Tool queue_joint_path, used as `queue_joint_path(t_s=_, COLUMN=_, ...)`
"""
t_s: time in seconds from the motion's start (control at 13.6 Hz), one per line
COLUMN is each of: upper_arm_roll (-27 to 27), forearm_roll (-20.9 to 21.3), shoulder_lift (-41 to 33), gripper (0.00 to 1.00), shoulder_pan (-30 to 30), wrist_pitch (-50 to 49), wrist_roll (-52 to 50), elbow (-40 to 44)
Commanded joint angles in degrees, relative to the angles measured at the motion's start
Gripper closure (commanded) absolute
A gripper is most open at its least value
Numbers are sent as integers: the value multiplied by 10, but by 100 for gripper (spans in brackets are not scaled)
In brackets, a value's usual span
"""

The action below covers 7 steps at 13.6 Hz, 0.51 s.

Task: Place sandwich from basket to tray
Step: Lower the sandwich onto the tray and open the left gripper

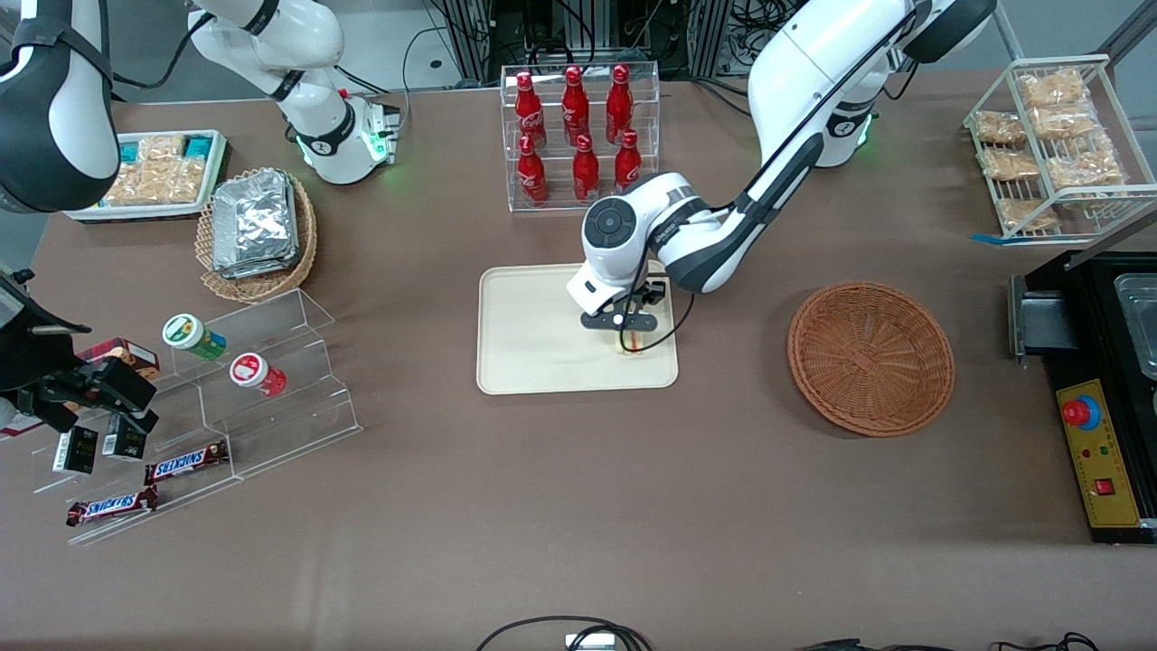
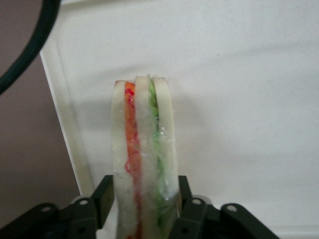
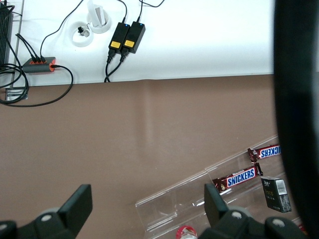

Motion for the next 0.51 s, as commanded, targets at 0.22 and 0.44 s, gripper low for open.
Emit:
queue_joint_path(t_s=0.22, upper_arm_roll=4, forearm_roll=5, shoulder_lift=-3, gripper=10, shoulder_pan=-6, wrist_pitch=-12, wrist_roll=-21, elbow=17)
queue_joint_path(t_s=0.44, upper_arm_roll=4, forearm_roll=3, shoulder_lift=-14, gripper=1, shoulder_pan=3, wrist_pitch=-53, wrist_roll=-44, elbow=60)
